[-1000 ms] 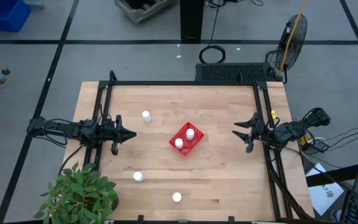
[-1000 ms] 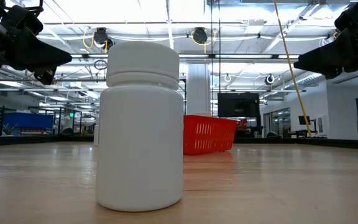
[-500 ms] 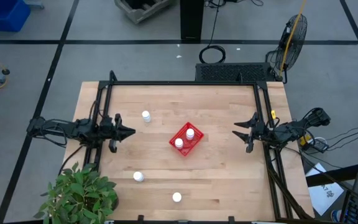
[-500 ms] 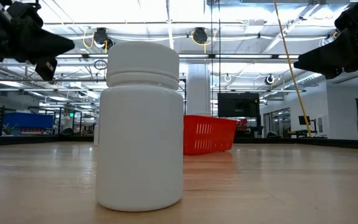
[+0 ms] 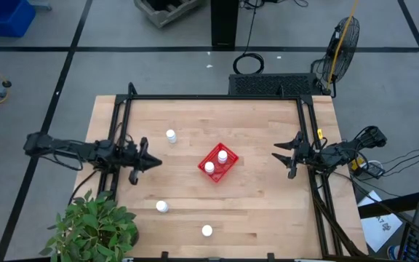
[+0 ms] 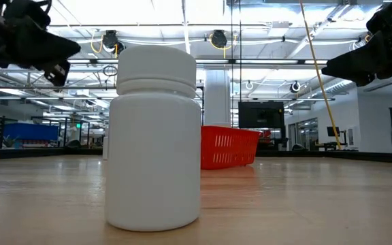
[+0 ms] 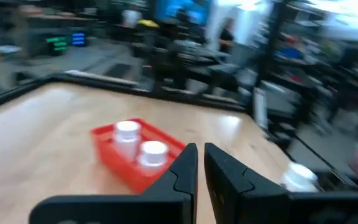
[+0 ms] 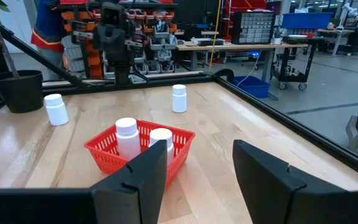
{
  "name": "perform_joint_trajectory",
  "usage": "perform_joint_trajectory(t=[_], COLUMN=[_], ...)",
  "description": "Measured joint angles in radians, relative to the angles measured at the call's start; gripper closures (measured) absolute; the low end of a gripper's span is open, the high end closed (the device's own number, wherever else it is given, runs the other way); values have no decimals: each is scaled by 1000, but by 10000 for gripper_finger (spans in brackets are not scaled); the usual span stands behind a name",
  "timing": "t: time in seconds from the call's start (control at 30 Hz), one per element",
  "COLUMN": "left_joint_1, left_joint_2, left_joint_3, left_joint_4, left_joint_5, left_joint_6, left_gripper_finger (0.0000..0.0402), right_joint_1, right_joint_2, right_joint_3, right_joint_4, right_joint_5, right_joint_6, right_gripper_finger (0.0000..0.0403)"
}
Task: Pick and place pill bottles into a basket
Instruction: Put the white medicine bottle into the red bin
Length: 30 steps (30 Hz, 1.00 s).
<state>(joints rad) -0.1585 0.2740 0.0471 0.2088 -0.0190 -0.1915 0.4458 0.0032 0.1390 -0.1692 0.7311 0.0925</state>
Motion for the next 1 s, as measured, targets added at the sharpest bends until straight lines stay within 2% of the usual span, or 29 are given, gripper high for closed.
perform_joint_trajectory(t=[0.1, 0.3, 0.5, 0.6, 0.7, 0.83, 0.9, 1.0], left_joint_1=[-1, -1, -1, -13, -47, -93, -111, -135], left_joint_2=[127, 418, 728, 877, 1047, 1224, 1281, 1333], left_joint_3=[0, 5, 92, 195, 317, 444, 484, 530], left_joint_4=[129, 364, 625, 594, 562, 534, 527, 527], left_joint_5=[76, 89, 145, 237, 299, 445, 474, 461], left_joint_6=[71, 175, 87, 112, 204, 363, 343, 282], left_gripper_finger=[369, 395, 381, 377, 381, 396, 395, 376], right_joint_1=[0, 0, 0, 0, 0, 0, 0, 0], right_joint_2=[0, 0, 0, 0, 0, 0, 0, 0], right_joint_3=[0, 0, 0, 0, 0, 0, 0, -1], right_joint_4=[0, 0, 0, 0, 0, 1, 1, 1], right_joint_5=[0, 0, 0, 0, 0, 0, 0, 0], right_joint_6=[0, 0, 0, 0, 0, 0, 0, 0], right_gripper_finger=[228, 228, 226, 229, 230, 228, 226, 225])
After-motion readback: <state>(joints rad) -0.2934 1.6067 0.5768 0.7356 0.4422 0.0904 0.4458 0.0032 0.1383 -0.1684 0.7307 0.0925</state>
